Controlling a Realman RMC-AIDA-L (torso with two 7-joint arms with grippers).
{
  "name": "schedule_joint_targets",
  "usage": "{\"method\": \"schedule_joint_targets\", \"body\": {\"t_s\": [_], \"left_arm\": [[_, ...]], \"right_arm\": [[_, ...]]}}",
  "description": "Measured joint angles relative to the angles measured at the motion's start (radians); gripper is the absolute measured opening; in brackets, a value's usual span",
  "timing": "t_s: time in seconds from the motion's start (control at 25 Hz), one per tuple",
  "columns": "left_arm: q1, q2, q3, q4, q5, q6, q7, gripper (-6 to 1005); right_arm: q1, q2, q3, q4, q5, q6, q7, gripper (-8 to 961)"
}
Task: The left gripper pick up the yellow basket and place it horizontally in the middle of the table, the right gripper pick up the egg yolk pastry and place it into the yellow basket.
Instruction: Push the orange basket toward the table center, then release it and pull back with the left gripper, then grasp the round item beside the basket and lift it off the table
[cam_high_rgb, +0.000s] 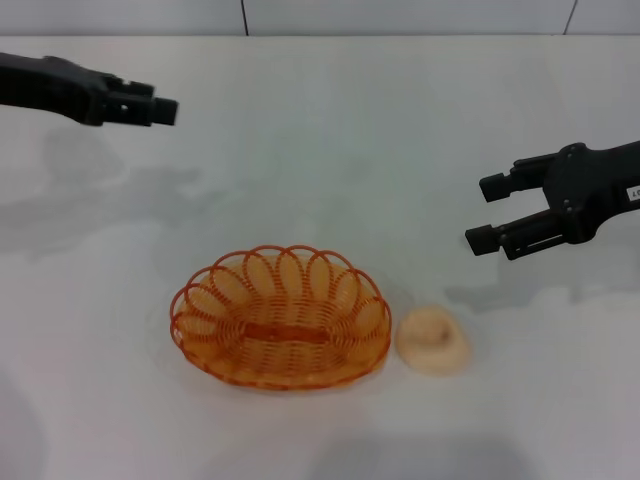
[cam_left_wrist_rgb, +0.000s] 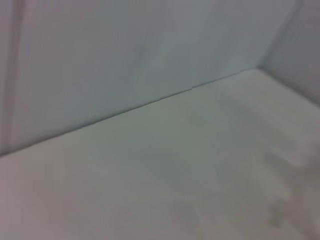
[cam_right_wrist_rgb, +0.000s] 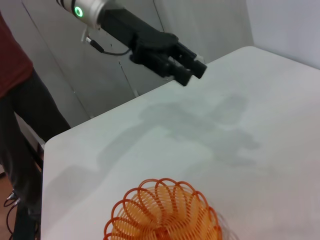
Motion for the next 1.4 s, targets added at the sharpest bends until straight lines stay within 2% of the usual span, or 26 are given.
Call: {"method": "schedule_joint_targets", "body": {"t_s": [0.12,0.24,0.4,0.64,0.88,1.16,1.4], "left_arm": [[-0.013,0.004,0.021,-0.001,-0.003,0.054,0.036,490],[-0.019,0.016,0.092,0.0,0.0,0.122,0.092,489],[-0.019,0.02,0.155,0.015,0.001,0.207,0.167,488],[-0.004,0.031,0.232,0.036,0.009,0.224,0.183,488],[0.007,0.025,0.239,0.038,0.034,0.22,0.183,488],[0.012,0.023,0.243,0.038,0.044,0.221,0.184,488],[0.012,0.019,0.244,0.038,0.054,0.216,0.181,488]], "right_arm": [[0.003,-0.003,0.0,0.0,-0.003,-0.001,0.014,854],[0.003,-0.006,0.0,0.0,-0.012,-0.003,0.029,854],[0.007,-0.007,-0.001,-0.004,-0.061,-0.011,0.067,854],[0.018,-0.004,-0.045,-0.026,-0.125,-0.022,0.12,854],[0.049,-0.001,-0.149,-0.086,-0.187,-0.014,0.2,854],[0.13,0.002,-0.273,-0.084,-0.284,0.01,0.298,854],[0.147,0.006,-0.321,-0.079,-0.293,0.041,0.323,854]]}}
